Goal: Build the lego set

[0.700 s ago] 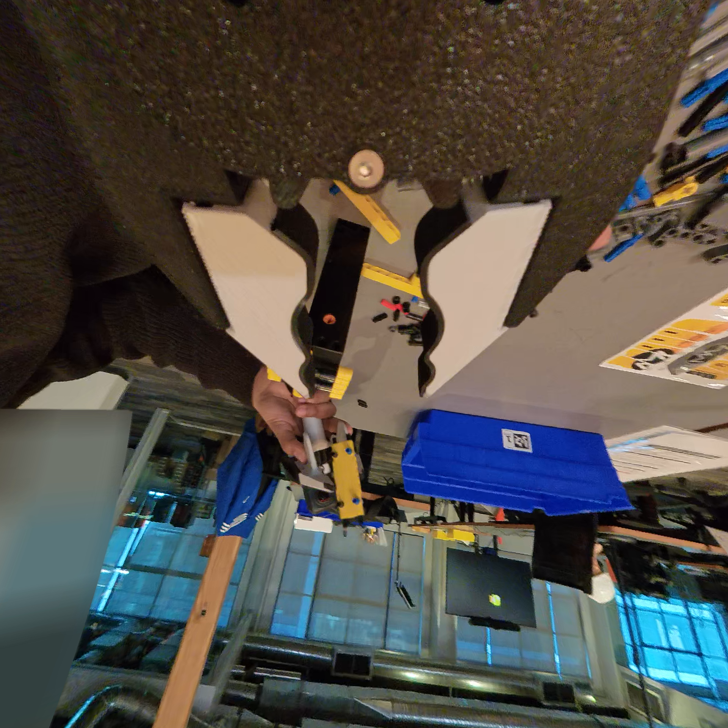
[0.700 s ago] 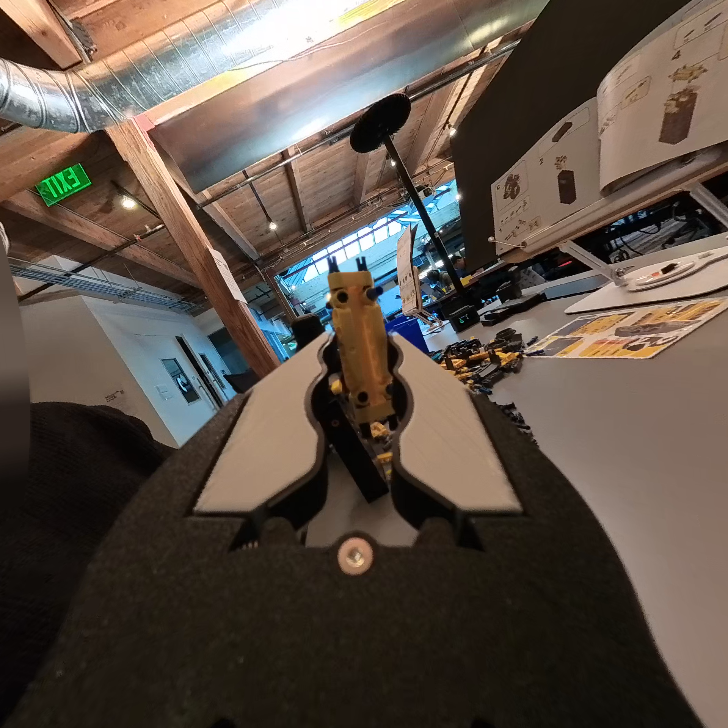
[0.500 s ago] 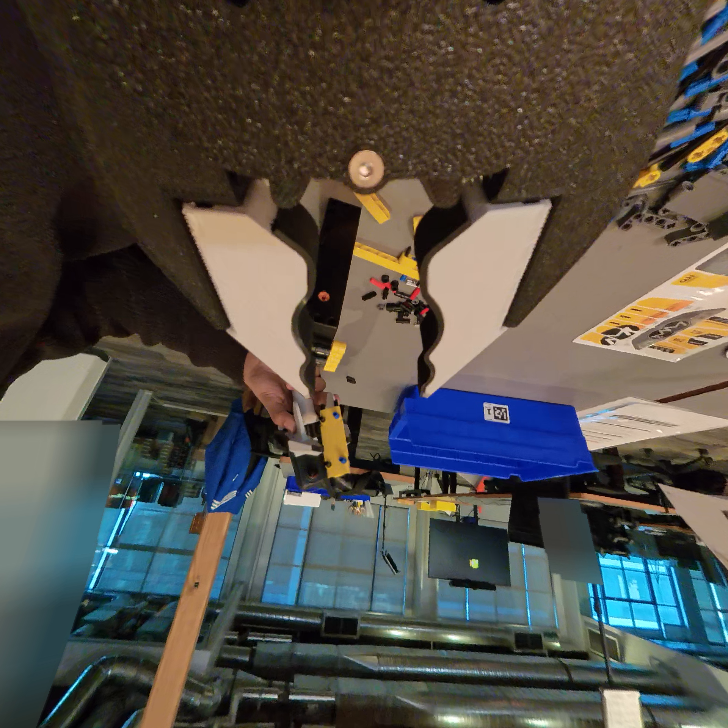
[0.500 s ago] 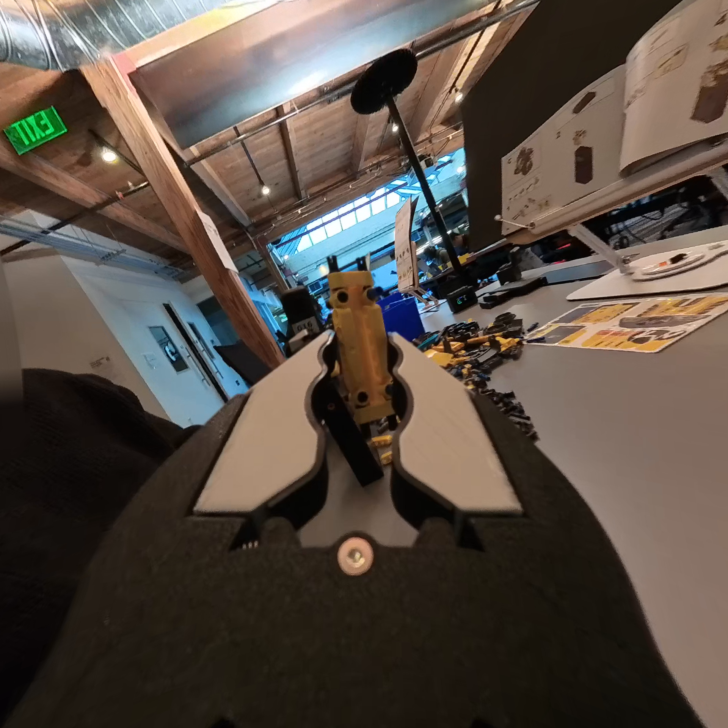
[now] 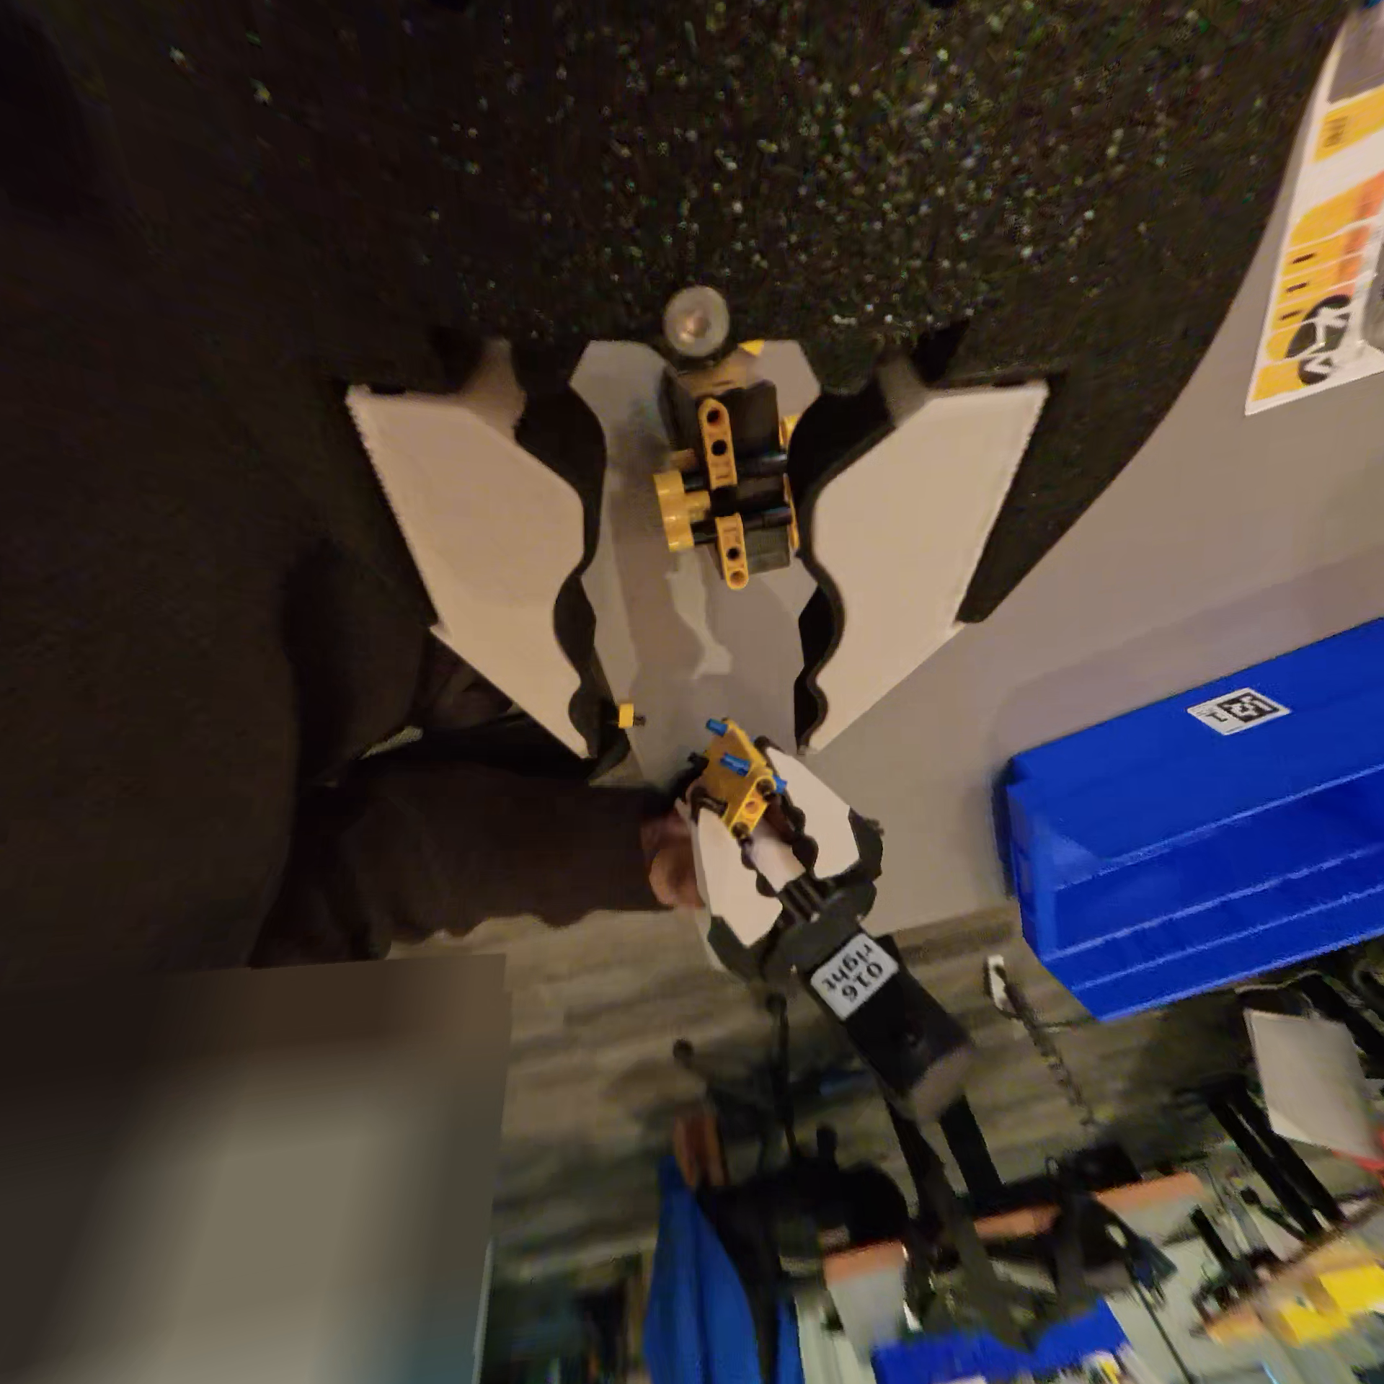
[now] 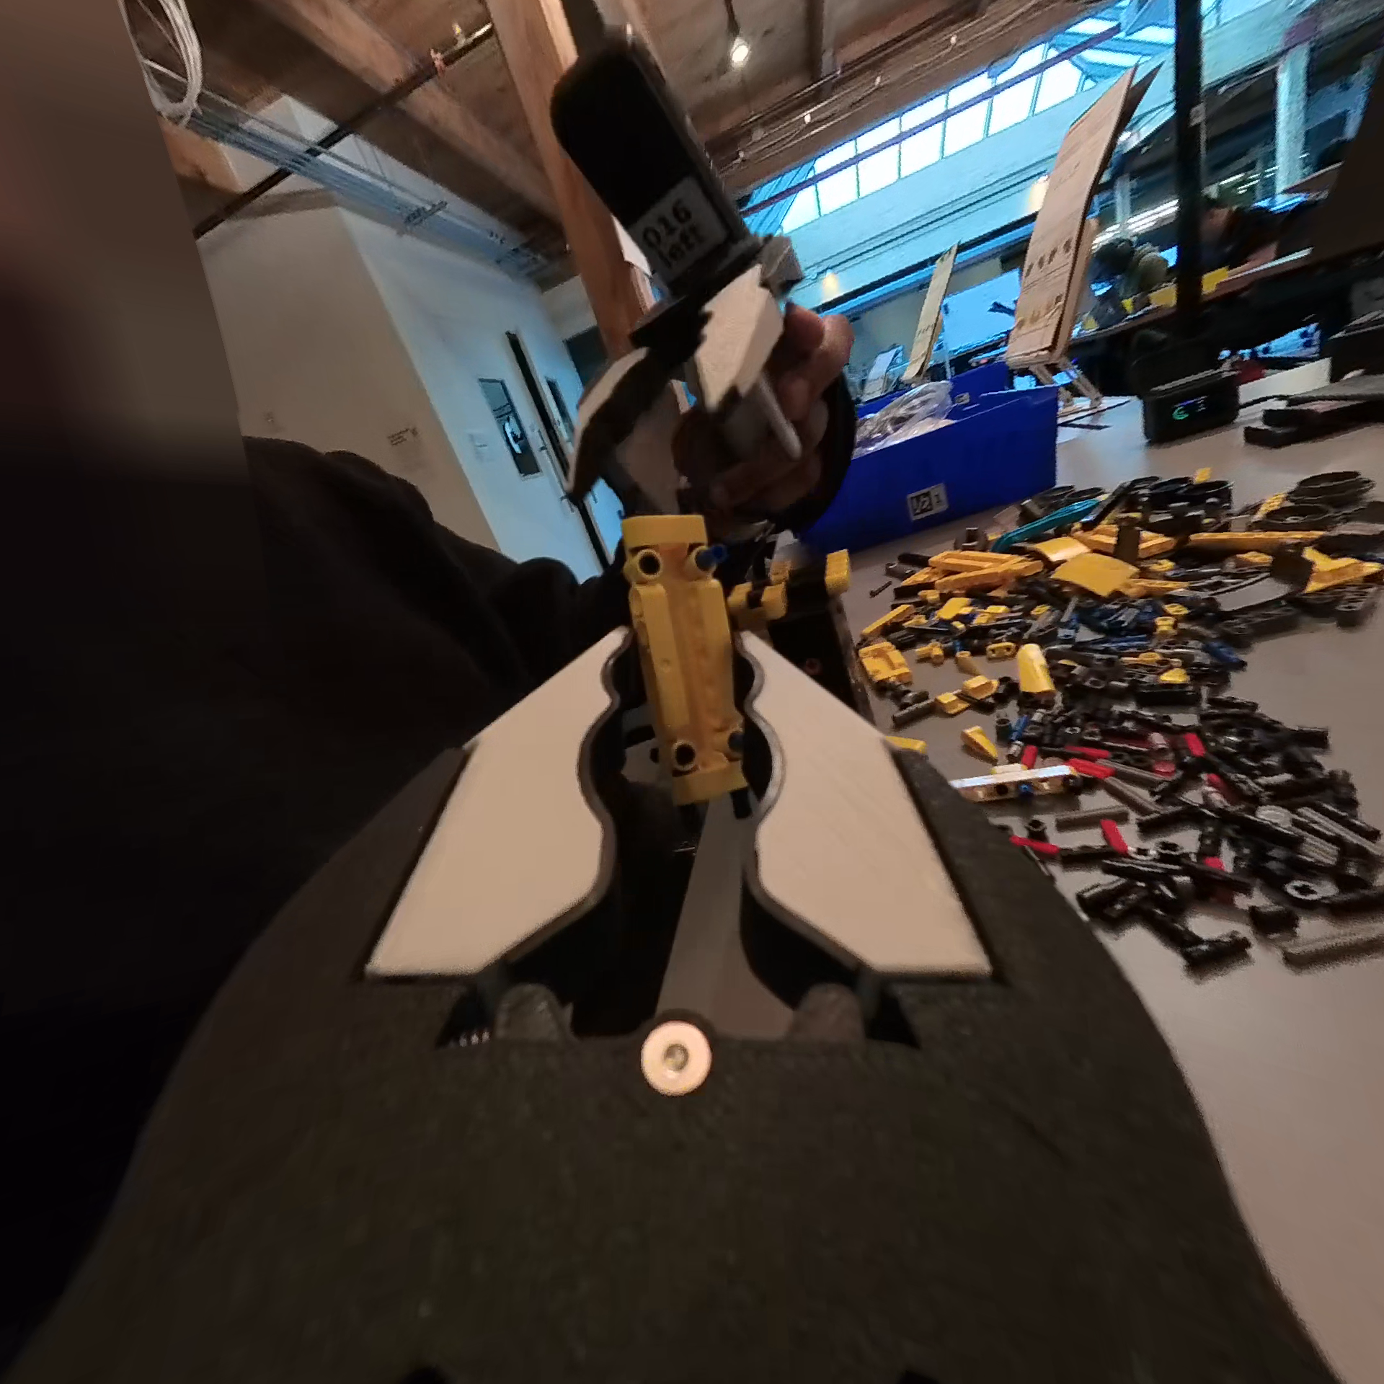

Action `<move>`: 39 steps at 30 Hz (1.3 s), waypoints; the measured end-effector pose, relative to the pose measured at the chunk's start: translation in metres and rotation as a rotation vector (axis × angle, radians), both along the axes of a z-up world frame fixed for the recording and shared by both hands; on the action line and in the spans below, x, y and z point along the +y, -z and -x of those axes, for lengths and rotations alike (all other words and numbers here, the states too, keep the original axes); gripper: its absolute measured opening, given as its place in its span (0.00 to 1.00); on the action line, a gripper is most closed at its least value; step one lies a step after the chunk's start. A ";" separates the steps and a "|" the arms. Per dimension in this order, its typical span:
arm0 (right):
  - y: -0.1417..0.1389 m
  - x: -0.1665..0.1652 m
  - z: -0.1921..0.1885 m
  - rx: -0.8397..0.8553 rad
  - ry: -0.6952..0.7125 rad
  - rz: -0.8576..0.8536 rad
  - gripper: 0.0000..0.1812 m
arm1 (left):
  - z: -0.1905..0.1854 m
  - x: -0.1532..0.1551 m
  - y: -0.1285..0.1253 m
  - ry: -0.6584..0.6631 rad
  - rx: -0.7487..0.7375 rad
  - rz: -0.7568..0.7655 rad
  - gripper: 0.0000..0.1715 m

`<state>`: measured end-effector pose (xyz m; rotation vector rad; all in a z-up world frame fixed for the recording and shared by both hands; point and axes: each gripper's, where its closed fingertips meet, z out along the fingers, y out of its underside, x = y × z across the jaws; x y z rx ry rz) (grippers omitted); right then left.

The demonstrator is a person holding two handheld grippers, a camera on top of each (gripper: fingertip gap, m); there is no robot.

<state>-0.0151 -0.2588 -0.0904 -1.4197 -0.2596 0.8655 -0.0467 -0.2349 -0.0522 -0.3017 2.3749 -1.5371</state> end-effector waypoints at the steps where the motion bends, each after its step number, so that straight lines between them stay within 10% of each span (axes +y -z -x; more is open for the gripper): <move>1: -0.001 -0.001 0.003 0.000 -0.018 -0.004 0.13 | -0.003 -0.005 0.004 0.003 -0.006 -0.030 0.30; 16: 0.004 -0.009 0.026 -0.048 -0.144 -0.004 0.05 | -0.005 -0.034 0.035 0.047 -0.068 -0.204 0.04; 23: -0.017 -0.005 -0.022 -0.101 0.220 -0.143 0.16 | -0.040 -0.005 0.004 -0.258 -0.014 0.060 0.04; 30: -0.032 -0.005 -0.069 -0.557 0.889 -0.227 0.31 | -0.054 0.033 -0.018 -0.386 0.326 0.548 0.04; 39: -0.045 0.042 -0.018 -1.238 0.879 -0.090 0.17 | -0.056 0.046 -0.007 -0.423 0.431 0.605 0.04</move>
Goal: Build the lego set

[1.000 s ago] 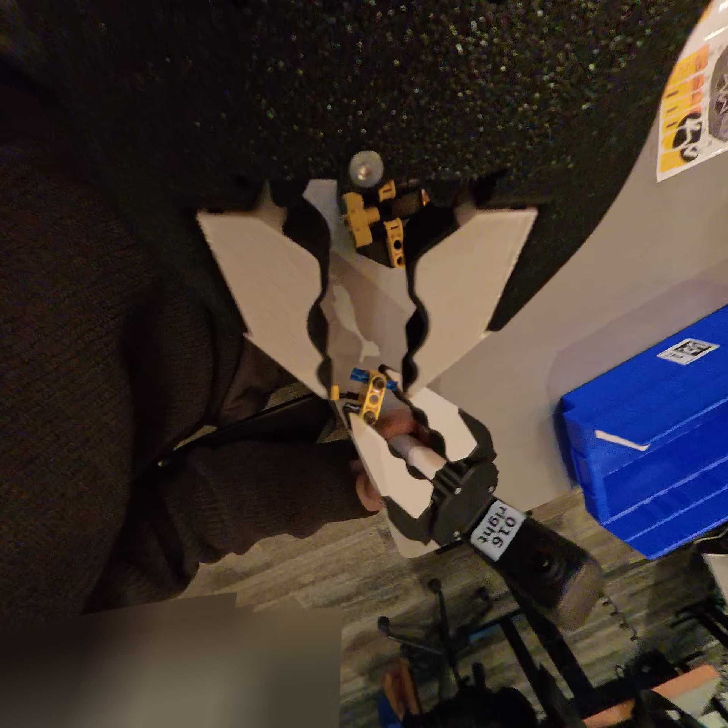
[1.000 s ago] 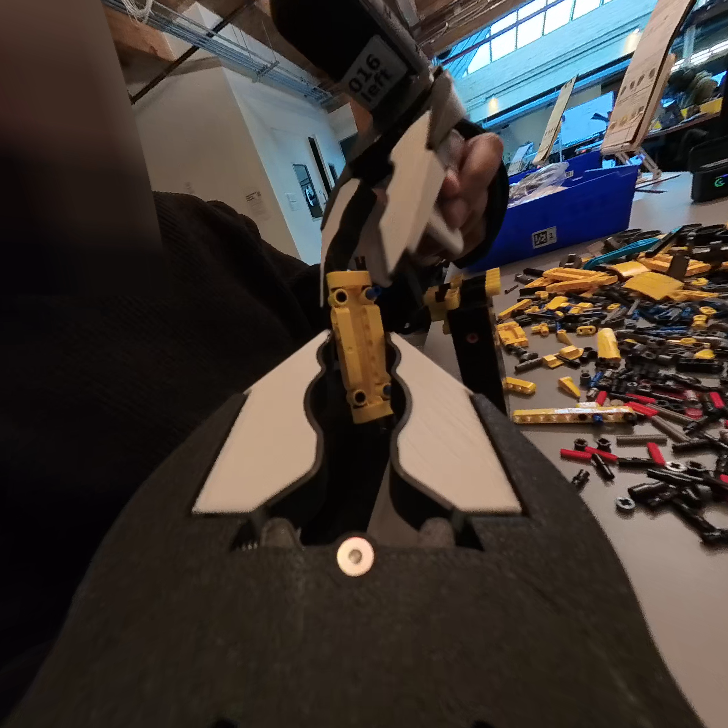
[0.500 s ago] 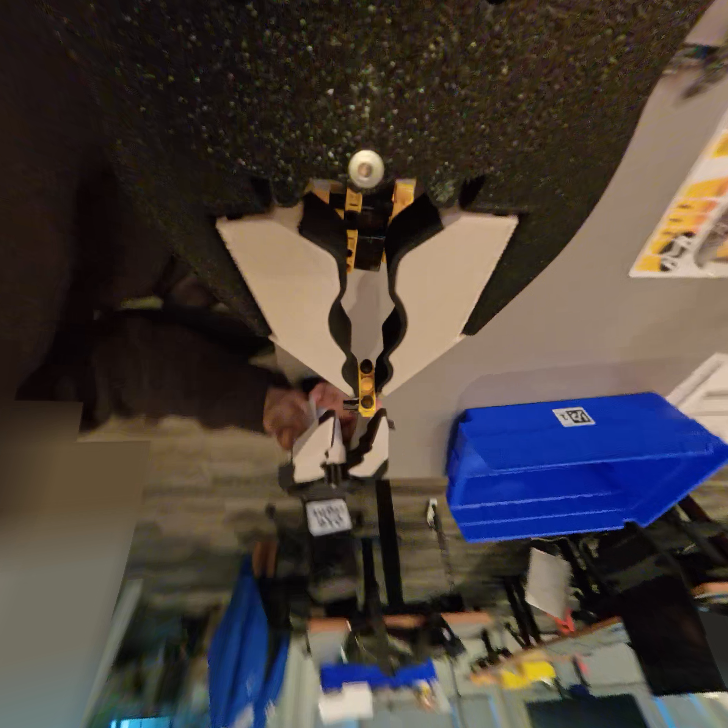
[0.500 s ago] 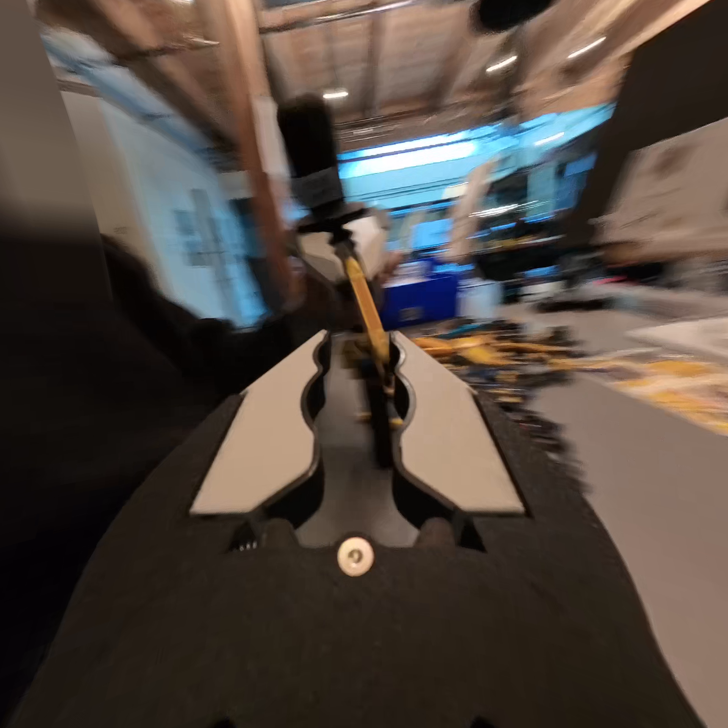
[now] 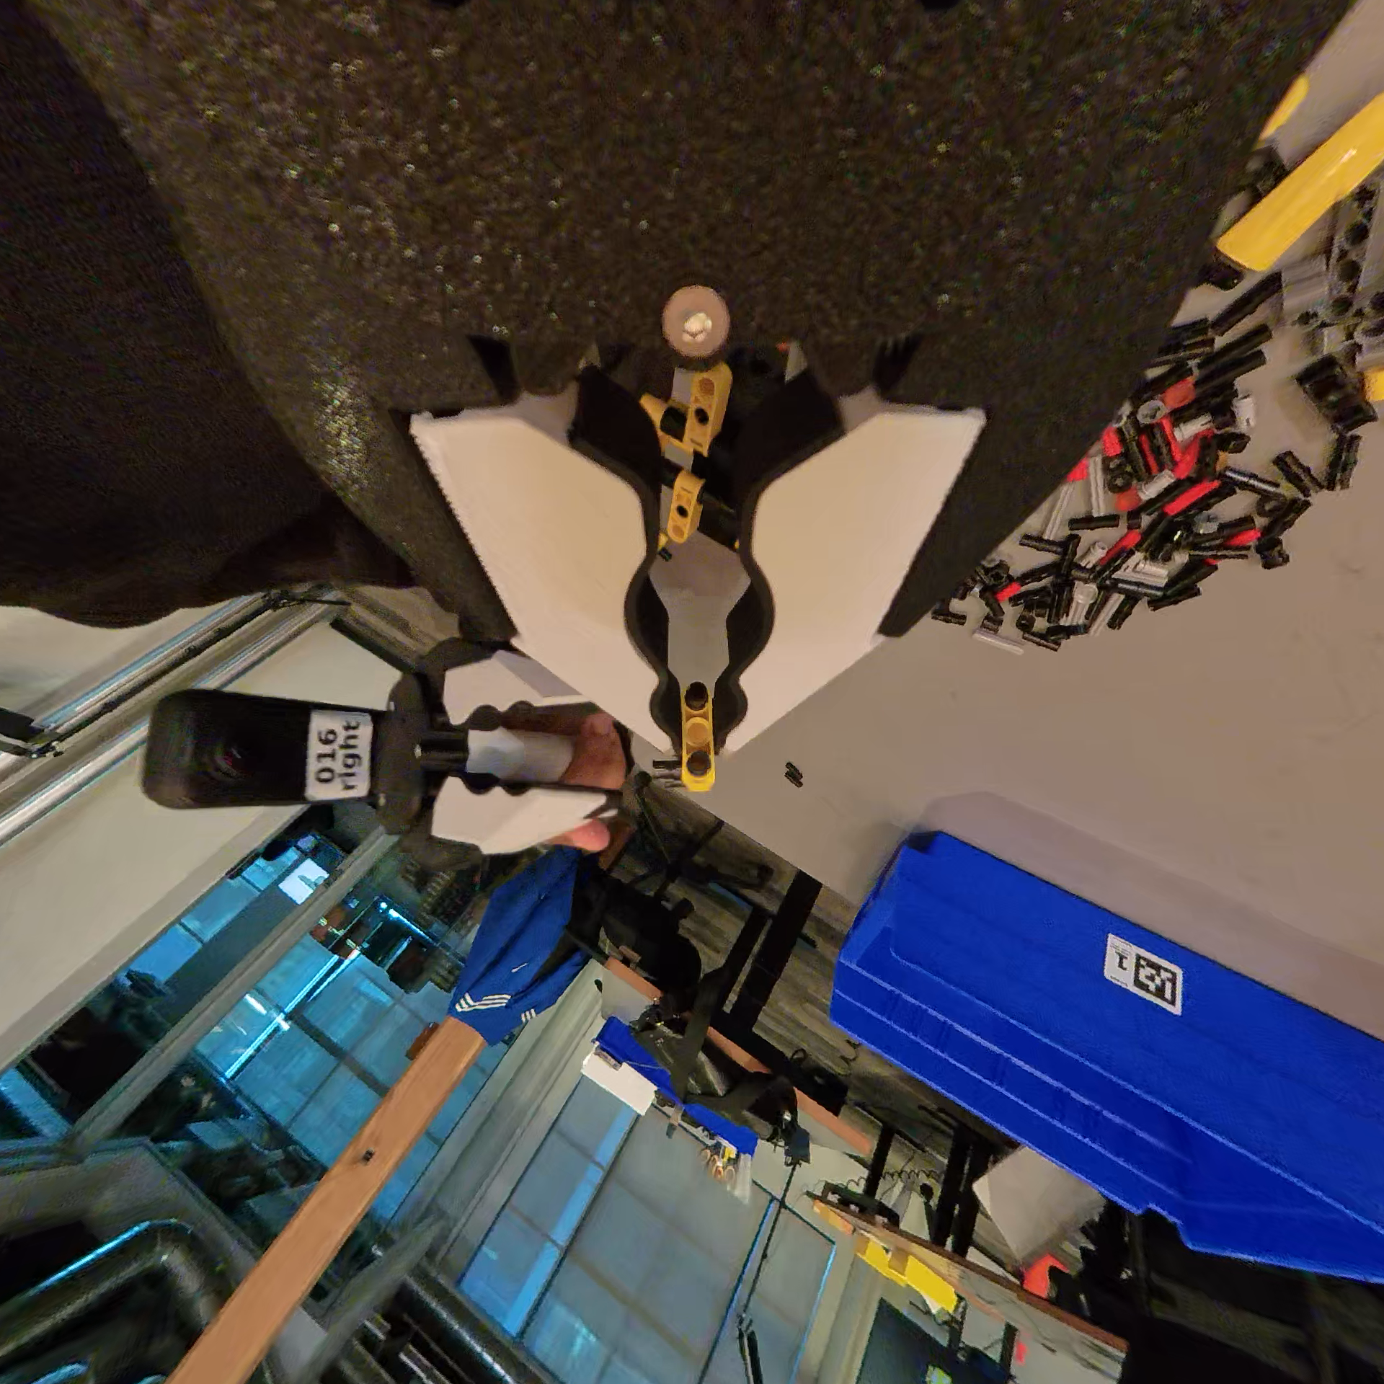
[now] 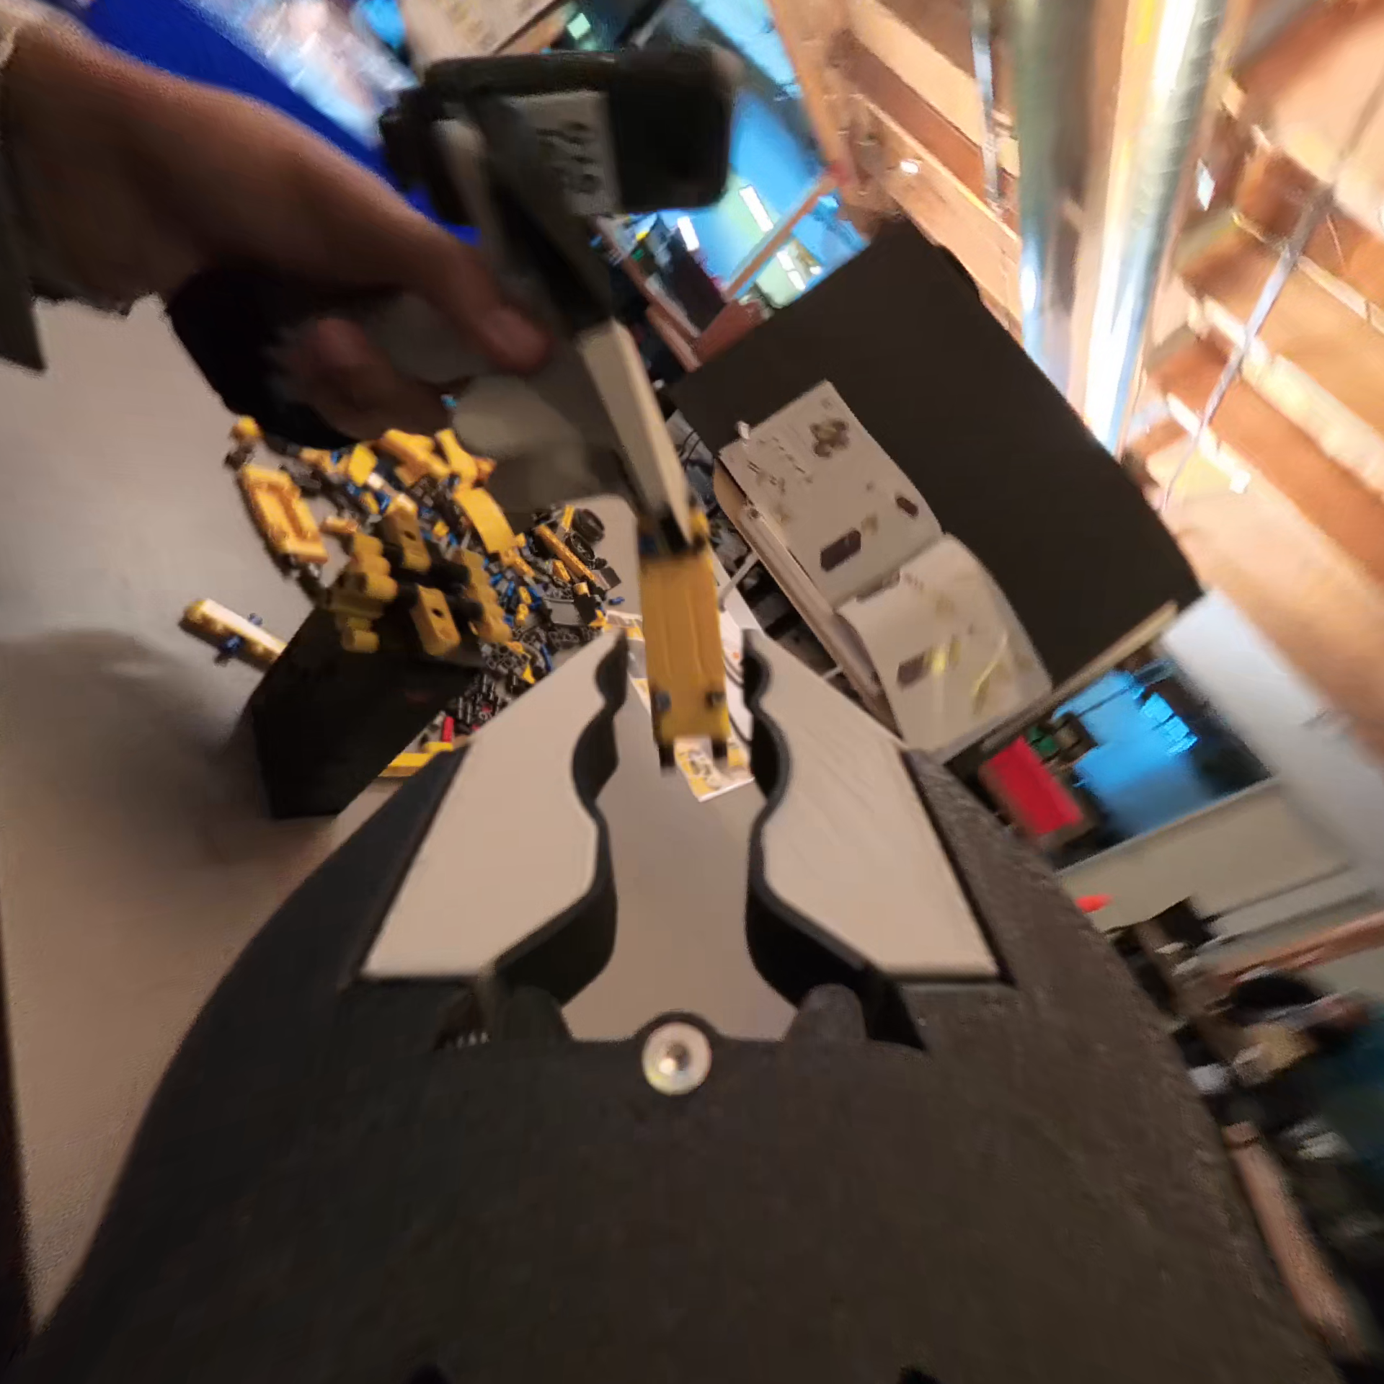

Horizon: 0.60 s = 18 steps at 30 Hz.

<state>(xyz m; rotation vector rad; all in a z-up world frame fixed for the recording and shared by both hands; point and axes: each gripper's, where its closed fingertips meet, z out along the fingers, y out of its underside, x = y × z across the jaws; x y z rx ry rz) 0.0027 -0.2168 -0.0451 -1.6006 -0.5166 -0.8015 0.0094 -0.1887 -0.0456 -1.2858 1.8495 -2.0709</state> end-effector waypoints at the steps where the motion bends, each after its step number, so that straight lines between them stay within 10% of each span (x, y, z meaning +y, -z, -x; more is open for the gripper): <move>1: 0.001 0.007 0.003 -0.030 0.004 0.036 0.14 | 0.001 -0.001 0.000 0.004 0.001 0.006 0.04; 18: 0.017 0.046 -0.002 -0.179 0.111 0.418 0.18 | 0.024 0.015 -0.004 0.087 0.009 0.218 0.04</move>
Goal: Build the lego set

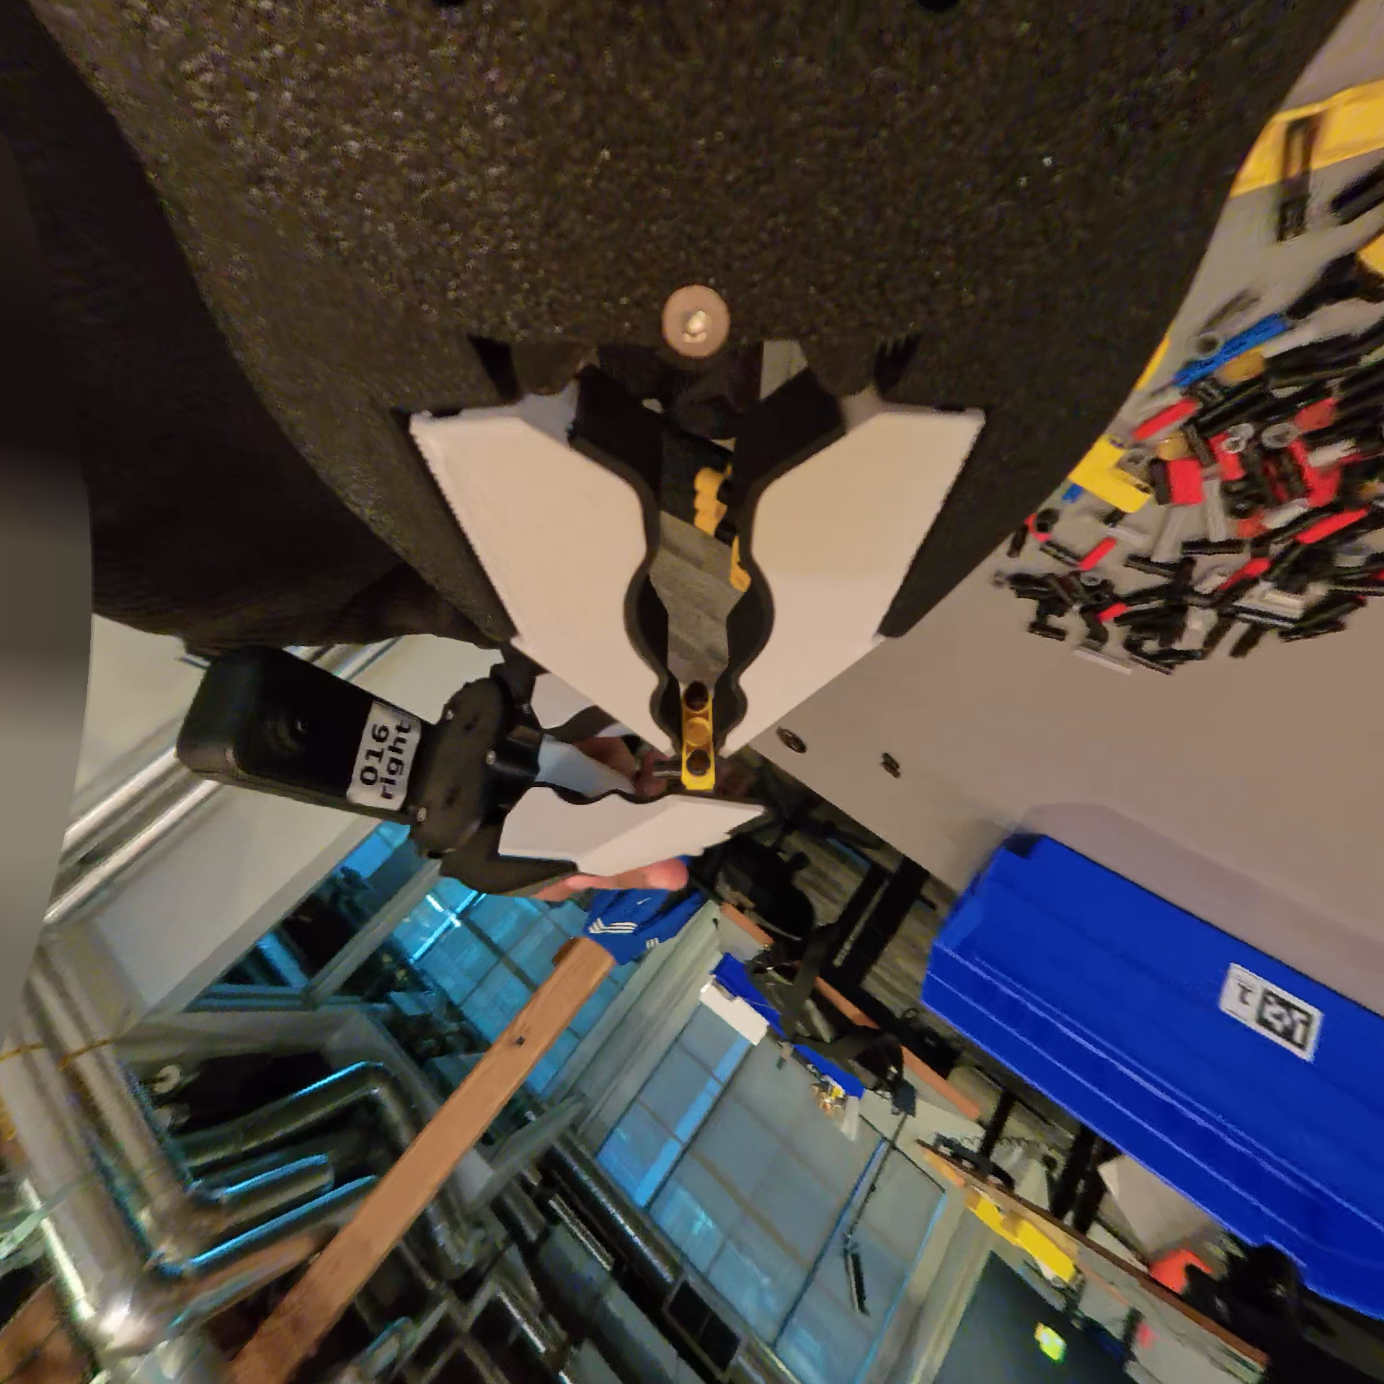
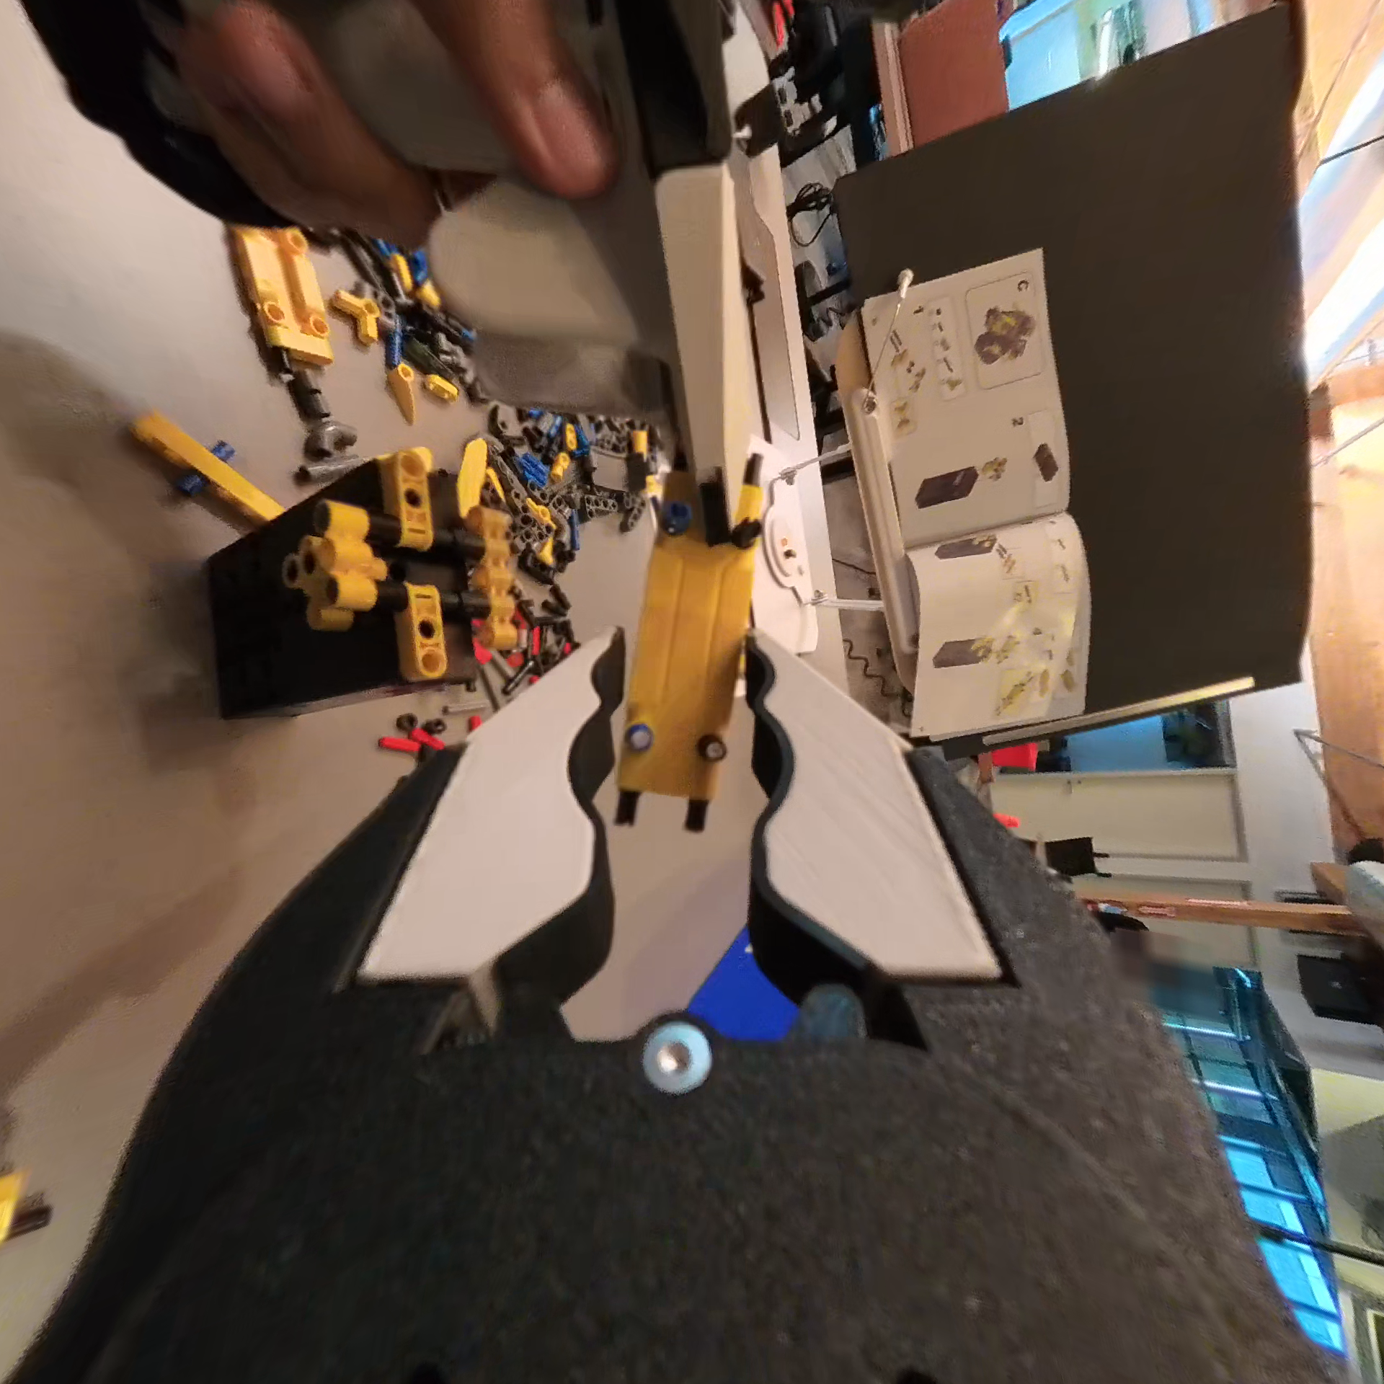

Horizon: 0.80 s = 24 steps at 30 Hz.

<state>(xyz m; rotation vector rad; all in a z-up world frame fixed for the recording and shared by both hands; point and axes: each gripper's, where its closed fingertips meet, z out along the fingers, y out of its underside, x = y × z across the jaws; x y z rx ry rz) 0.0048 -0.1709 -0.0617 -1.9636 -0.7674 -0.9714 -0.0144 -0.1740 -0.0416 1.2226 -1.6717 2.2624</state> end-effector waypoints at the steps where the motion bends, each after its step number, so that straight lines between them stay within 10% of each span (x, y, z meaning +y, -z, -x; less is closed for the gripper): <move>1: -0.001 0.002 0.001 0.002 -0.009 0.002 0.16 | 0.001 0.001 -0.001 -0.001 -0.004 0.002 0.04; 5: -0.006 0.006 0.011 0.132 -0.058 0.019 0.15 | 0.008 0.007 -0.006 -0.022 -0.095 -0.012 0.05; 9: 0.001 0.002 0.023 0.429 -0.085 0.138 0.15 | 0.022 0.022 -0.005 -0.140 -0.299 -0.077 0.33; 16: 0.022 0.003 0.045 0.877 -0.184 0.346 0.15 | 0.041 0.022 0.005 -0.135 -0.413 -0.119 0.33; 24: 0.040 0.011 0.053 0.888 -0.170 0.429 0.15 | 0.040 0.035 0.016 -0.124 -0.427 -0.177 0.33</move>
